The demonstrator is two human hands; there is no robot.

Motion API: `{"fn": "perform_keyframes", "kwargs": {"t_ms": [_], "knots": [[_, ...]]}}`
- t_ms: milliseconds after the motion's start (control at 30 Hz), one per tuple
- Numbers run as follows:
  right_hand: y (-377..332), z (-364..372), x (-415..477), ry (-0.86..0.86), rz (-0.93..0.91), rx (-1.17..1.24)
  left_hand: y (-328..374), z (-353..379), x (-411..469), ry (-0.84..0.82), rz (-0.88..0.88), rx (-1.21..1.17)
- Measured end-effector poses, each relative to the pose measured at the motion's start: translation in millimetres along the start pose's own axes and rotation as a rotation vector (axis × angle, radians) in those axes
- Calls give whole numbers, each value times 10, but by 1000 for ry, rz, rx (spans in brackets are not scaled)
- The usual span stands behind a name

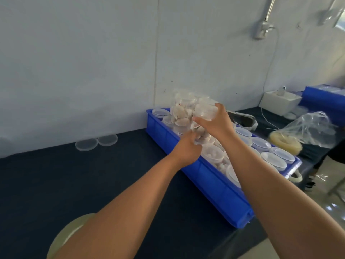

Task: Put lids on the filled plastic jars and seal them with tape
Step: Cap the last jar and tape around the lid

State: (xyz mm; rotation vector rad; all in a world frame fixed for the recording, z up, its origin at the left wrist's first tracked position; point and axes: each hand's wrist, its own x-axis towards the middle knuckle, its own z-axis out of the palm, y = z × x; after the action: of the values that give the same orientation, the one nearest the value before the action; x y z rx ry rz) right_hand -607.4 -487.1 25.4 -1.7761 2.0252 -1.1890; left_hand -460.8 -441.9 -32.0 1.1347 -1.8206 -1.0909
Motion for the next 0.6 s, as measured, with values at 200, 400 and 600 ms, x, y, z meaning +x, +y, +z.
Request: {"fn": "perform_keyframes", "kwargs": {"t_ms": [200,400,600], "knots": [[98,169,118,54,27,71,-77,-81,48,70,17,6],[84,105,-1,47,66,110,-6,-367,-369,137,14,2],[-275,-82,-591,233,-78,143,9,-716,-1132,246,42,134]]}}
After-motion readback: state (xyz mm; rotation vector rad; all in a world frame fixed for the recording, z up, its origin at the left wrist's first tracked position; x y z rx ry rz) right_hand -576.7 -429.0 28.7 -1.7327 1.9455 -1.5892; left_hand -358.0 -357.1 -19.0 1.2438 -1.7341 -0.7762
